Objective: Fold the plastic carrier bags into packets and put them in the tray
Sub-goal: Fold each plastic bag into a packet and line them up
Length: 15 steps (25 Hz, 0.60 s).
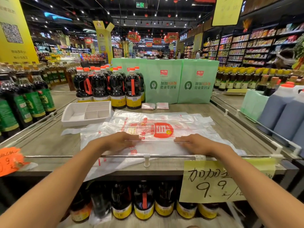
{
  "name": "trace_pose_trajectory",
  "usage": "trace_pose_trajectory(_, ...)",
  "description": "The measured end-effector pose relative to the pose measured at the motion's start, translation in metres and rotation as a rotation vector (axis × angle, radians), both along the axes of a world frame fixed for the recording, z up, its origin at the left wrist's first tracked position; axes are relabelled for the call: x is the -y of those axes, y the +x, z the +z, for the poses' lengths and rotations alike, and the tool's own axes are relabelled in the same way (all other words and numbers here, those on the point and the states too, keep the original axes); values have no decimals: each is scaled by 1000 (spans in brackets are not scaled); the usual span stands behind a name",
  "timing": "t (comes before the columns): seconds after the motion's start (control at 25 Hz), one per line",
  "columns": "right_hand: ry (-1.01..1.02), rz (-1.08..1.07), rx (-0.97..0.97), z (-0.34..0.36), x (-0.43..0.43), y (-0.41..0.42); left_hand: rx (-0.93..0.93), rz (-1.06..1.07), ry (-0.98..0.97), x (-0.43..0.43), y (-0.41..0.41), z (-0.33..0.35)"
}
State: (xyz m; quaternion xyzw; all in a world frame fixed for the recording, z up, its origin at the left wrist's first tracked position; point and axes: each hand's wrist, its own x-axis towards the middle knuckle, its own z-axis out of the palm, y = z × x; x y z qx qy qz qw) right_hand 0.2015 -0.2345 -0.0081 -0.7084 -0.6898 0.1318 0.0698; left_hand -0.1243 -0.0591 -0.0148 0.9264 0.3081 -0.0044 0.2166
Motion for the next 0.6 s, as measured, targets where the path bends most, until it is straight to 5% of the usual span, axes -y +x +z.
trace_pose_trajectory(0.24,-57,26,-100,2,17,27,65,32,-41,-8,-34,1)
trace_pose_trajectory(0.4,106,-102,-259,10,25,45,286,127,-66,-7,-37,12)
trace_pose_trajectory(0.6,224,-239,-370,29,26,61,302,203,-26,-31,-37,34)
